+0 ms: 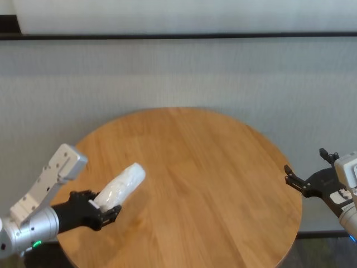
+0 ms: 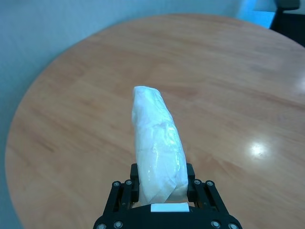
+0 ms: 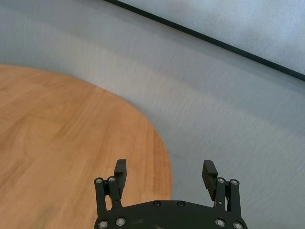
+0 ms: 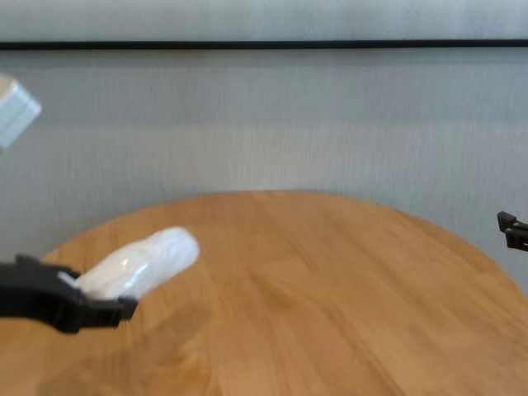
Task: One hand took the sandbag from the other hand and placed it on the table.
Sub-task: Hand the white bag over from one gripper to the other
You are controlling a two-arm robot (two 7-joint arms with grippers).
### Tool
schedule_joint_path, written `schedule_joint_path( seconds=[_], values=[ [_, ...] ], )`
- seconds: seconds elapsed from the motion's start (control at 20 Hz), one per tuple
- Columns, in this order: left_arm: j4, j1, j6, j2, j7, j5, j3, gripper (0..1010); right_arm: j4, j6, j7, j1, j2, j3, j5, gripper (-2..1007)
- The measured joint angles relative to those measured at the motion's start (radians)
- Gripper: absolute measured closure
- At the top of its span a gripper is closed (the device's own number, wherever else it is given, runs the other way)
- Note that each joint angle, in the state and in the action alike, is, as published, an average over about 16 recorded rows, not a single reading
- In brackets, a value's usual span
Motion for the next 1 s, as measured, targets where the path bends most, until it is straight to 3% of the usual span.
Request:
schedule_joint_path(
  seconds=[0.5,1.0],
  values=[
    [-0.032,-0.105,-0.015,0.073,-0.138,-0.030,0.040,443,0.000,0.000,0.000,0.000,0.000,0.000,0.000,4],
    [-0.047,-0.180,-0.075,0.126,-0.287,-0.103,0.055,442,0.000,0.000,0.000,0.000,0.000,0.000,0.000,4]
  ],
)
